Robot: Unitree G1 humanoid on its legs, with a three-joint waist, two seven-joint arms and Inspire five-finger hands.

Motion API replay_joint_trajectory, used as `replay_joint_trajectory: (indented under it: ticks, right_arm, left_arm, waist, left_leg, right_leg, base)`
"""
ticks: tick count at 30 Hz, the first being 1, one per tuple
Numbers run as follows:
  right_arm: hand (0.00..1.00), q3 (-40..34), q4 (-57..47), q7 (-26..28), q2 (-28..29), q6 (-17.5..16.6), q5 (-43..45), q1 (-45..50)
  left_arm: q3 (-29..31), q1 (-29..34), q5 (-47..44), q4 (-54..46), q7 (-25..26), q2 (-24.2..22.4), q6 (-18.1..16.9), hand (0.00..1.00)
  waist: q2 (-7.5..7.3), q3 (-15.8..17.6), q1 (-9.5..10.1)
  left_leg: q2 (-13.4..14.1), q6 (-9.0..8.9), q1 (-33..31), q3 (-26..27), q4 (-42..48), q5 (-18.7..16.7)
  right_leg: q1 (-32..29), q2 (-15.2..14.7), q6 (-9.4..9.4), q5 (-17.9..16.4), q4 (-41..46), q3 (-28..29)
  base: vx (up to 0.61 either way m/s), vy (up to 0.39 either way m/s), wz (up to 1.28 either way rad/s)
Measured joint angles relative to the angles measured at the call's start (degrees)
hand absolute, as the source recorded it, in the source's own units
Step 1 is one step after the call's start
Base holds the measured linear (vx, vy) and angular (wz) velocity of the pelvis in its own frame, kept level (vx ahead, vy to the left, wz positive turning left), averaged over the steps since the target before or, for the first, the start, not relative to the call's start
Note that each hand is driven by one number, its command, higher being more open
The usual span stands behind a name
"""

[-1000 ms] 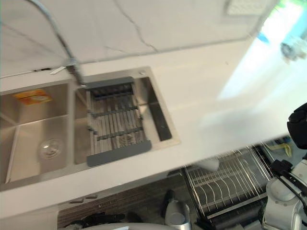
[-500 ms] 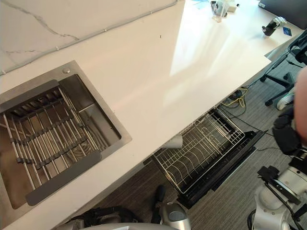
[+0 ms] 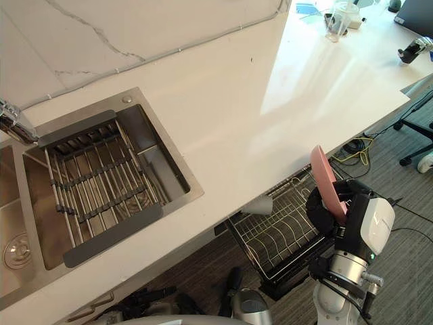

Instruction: Walk over to the sink, pick up the cup, carry it to the dishwasher, place the cup inside the dishwasher, then close the dishwasher door

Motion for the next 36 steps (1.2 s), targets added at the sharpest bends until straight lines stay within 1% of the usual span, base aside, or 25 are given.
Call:
replay_joint_trajectory:
  ticks: [4,5,8,11,16,18,20,21,23,27,30,32,36]
  right_arm:
    - [0.00,1.0,5.4,-2.9,0.8,1.9,-0.4,0.5]
    - [0.00,1.0,7.1,-4.0,1.4,2.4,-0.4,0.7]
    - [0.00,1.4,10.0,-5.1,1.9,3.4,-0.3,1.1]
    - [0.00,2.2,11.0,-5.1,1.9,3.5,-0.3,1.7]
    - [0.00,5.2,17.0,-5.1,1.8,3.3,-0.4,1.0]
    - [0.00,5.9,20.5,-5.1,1.7,3.2,-0.5,0.1]
    - [0.00,6.3,24.8,-5.0,1.6,3.0,-0.5,-0.9]
    - [0.00,6.3,26.0,-4.9,1.5,2.9,-0.5,-1.4]
    - [0.00,6.7,29.3,-4.4,1.2,2.9,-0.3,-2.4]
    - [0.00,8.4,34.9,-0.6,-1.0,2.9,0.4,-4.4]
    - [0.00,8.7,36.9,1.6,-1.9,2.9,0.4,-6.1]
    - [0.00,9.6,38.8,2.9,-3.6,3.1,0.4,-8.1]
    - [0.00,10.5,39.4,4.8,-6.7,3.5,0.2,-11.7]
  left_arm:
    - [-0.1,0.0,0.0,0.0,-0.5,0.0,-0.3,1.00]
    - [-0.7,0.0,0.0,0.0,-0.6,0.0,-0.3,1.00]
    - [-1.8,0.0,-1.0,0.2,-0.7,0.1,-0.3,1.00]
    - [-2.9,0.0,-1.1,0.4,-0.7,0.0,-0.4,1.00]
    - [-3.8,-0.1,-1.2,0.4,-0.7,0.1,-0.9,1.00]
    - [-4.0,-0.1,-1.2,0.4,-0.7,0.0,-0.9,1.00]
    - [-4.5,-0.1,-1.2,0.6,-0.7,-0.2,-0.9,1.00]
    - [-4.8,-0.1,-1.1,0.6,-0.7,-0.2,-0.9,1.00]
    - [-5.1,-0.1,-1.1,0.6,-0.8,-0.3,-0.9,1.00]
    - [-5.1,-0.1,-1.1,0.2,-1.2,-0.3,-0.9,1.00]
    - [-5.0,-0.1,-1.1,0.1,-2.0,-0.2,-0.9,1.00]
    - [-4.9,-0.1,-1.1,-0.2,-2.4,-0.2,-1.0,1.00]
    - [-4.4,-0.2,-1.1,-0.3,-3.5,-0.2,-1.2,1.00]
  waist:
    - [0.03,0.0,0.32]
    - [0.19,-0.1,0.34]
    - [0.71,-0.4,0.33]
    - [1.35,-0.8,0.32]
    - [1.44,-0.9,0.55]
    - [1.77,-1.1,0.75]
    - [2.60,-1.6,0.91]
    - [2.74,-1.6,0.89]
    - [3.03,-1.8,1.00]
    - [3.33,-2.0,2.42]
    - [3.38,-2.0,2.76]
    - [3.54,-1.9,3.59]
    - [4.33,-1.2,4.17]
  left_leg:
    - [-0.5,0.21,-0.1,-0.7,-1.2,0.9]
    - [-0.8,0.09,-0.1,-1.0,-2.1,1.2]
    - [-1.3,-0.02,0.0,-1.2,-3.2,1.7]
    - [-1.4,-0.04,0.1,-1.2,-3.4,1.8]
    - [-1.7,-0.21,0.4,-1.2,-3.9,2.4]
    - [-1.7,-0.29,0.7,-1.3,-3.9,2.5]
    - [-1.9,-0.35,0.8,-1.8,-4.1,2.5]
    - [-1.9,-0.38,0.8,-2.0,-4.1,2.6]
    - [-2.0,-0.42,0.8,-2.9,-4.2,2.6]
    - [-2.5,-0.33,0.4,-4.3,-5.0,3.3]
    - [-2.7,-0.13,-0.2,-5.7,-5.1,3.6]
    - [-2.8,0.06,-1.0,-6.7,-5.0,3.7]
    - [-3.0,0.43,-2.4,-7.7,-4.8,4.0]
  right_leg:
    - [0.0,-0.2,0.29,-0.2,0.0,-0.8]
    - [-0.1,-0.3,0.29,-0.3,0.0,-1.1]
    - [-0.2,-0.4,0.25,-0.3,0.0,-1.4]
    - [-0.2,-0.5,0.18,-0.3,0.0,-1.3]
    - [-0.1,-0.5,-0.09,-0.1,0.3,-1.4]
    - [0.3,-0.5,-0.09,-0.1,0.3,-1.6]
    - [0.6,-0.7,-0.03,-0.1,0.3,-2.3]
    - [0.8,-0.7,0.05,-0.2,0.3,-2.6]
    - [1.2,-0.8,0.28,-0.4,0.3,-3.1]
    - [1.5,-1.1,0.40,-0.5,0.3,-4.7]
    - [1.6,-1.3,0.49,-0.6,0.3,-5.9]
    - [1.4,-1.5,0.52,-0.6,0.3,-6.9]
    - [0.7,-1.8,0.76,-0.6,0.3,-8.1]
  base:
    - [-0.09,0.072,0.10]
    - [-0.09,0.093,0.16]
    - [-0.07,0.085,0.06]
    - [-0.03,0.074,0.00]
    - [0.00,0.066,0.01]
    - [0.01,0.079,0.05]
    - [-0.01,0.079,0.11]
    - [-0.01,0.076,0.19]
    - [-0.02,0.068,0.21]
    - [-0.05,0.071,0.17]
    - [-0.05,0.059,0.26]
    - [-0.06,0.072,0.24]
    - [-0.05,0.075,0.17]
